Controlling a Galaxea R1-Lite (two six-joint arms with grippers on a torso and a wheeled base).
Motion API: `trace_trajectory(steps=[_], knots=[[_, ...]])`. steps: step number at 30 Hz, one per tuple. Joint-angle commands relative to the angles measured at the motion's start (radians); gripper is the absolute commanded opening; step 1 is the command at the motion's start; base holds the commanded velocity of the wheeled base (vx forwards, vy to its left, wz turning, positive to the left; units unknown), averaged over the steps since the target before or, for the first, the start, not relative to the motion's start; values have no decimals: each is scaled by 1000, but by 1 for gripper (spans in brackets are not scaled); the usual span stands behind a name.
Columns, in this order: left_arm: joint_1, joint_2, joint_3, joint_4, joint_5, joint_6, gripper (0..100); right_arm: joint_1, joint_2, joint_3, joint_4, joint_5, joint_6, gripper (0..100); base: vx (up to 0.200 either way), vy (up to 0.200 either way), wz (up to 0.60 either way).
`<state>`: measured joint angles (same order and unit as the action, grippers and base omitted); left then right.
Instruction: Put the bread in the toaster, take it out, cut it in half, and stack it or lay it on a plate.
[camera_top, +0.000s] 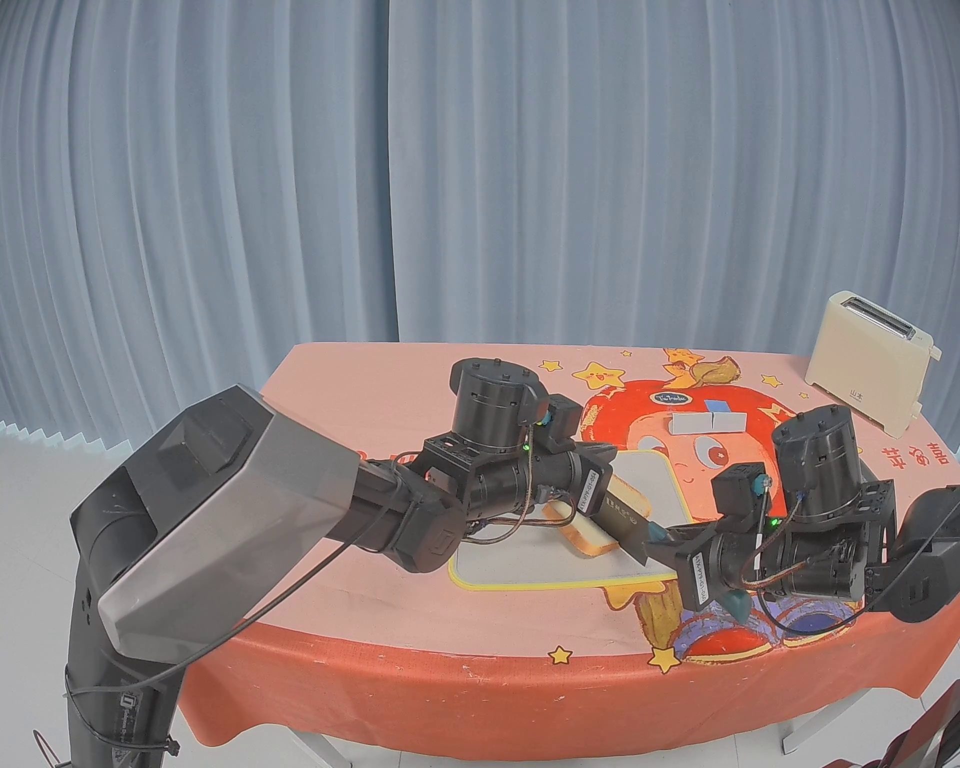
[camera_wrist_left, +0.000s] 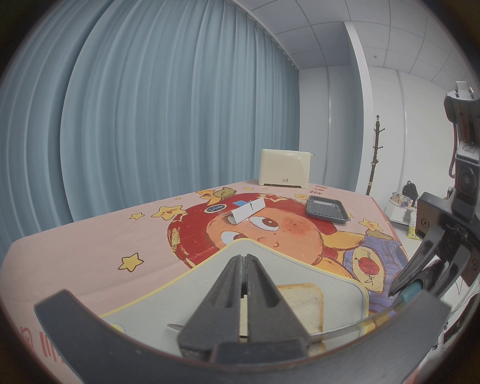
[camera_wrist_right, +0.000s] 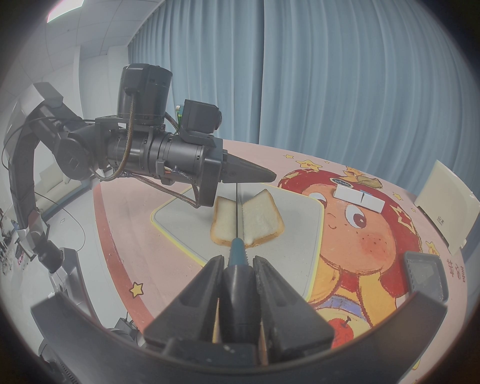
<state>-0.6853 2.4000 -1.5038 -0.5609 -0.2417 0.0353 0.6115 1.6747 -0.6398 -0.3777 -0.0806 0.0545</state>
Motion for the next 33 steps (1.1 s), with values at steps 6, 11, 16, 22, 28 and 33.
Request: trace_trajectory(steps=[6, 11, 16, 22, 28, 33], knots=[[4, -82, -1, -1, 1, 0, 0, -6, -9, 2, -4, -1, -1, 0, 0, 0, 0], [21, -105, -9, -1, 1, -2, 0, -4, -9, 2, -3, -1, 1, 0, 0, 0, 0], [44, -130, 4, -8, 1, -2, 0, -6, -7, 2, -4, -1, 1, 0, 0, 0, 0], [35, -125, 117, -37, 4, 0, 0, -4, -7, 0, -6, 1, 1, 0, 0, 0, 0], [24, -121, 157, -102, 5, -2, 0, -1, -7, 2, -6, 1, 2, 0, 0, 0, 0], [20, -121, 168, -105, 4, -2, 0, 1, -4, 2, -6, 1, 1, 0, 0, 0, 0]])
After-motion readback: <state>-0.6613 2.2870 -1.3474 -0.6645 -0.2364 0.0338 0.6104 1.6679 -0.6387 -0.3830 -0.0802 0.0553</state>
